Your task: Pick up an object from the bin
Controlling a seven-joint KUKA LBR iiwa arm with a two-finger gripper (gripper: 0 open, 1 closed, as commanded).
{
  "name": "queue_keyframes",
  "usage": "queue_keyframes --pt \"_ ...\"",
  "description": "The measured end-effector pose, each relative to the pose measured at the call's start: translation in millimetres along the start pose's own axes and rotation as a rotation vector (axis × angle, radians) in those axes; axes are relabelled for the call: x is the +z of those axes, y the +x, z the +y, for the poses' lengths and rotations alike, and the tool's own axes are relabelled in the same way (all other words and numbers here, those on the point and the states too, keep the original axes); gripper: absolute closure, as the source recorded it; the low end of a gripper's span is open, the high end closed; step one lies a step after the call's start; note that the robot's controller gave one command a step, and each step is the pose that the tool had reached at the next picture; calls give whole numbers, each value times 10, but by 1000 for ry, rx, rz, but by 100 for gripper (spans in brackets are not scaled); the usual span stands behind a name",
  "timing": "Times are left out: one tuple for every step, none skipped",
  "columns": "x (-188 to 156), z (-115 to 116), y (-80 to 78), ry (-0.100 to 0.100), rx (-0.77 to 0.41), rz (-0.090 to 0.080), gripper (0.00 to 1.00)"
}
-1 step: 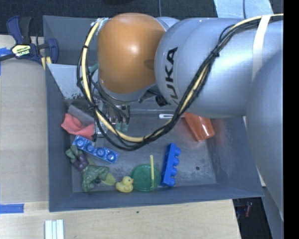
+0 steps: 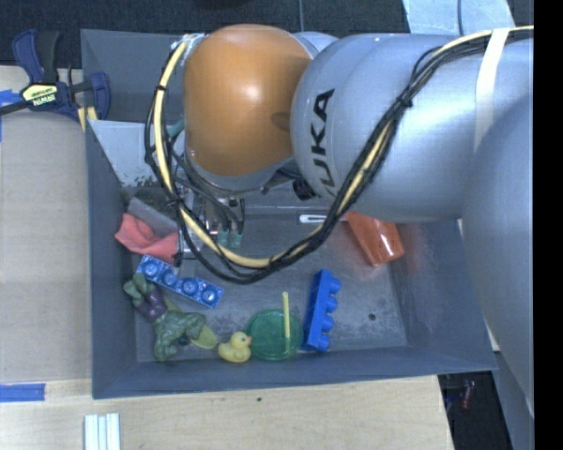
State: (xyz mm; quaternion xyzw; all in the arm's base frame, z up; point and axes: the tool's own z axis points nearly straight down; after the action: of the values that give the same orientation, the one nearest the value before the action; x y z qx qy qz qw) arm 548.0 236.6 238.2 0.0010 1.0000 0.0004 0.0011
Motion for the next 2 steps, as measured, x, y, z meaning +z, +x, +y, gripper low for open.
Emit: queue_keyframes --pt "666 12 17 -2 -96 -5 0" --pt "1007 -62 40 -4 -116 -10 0"
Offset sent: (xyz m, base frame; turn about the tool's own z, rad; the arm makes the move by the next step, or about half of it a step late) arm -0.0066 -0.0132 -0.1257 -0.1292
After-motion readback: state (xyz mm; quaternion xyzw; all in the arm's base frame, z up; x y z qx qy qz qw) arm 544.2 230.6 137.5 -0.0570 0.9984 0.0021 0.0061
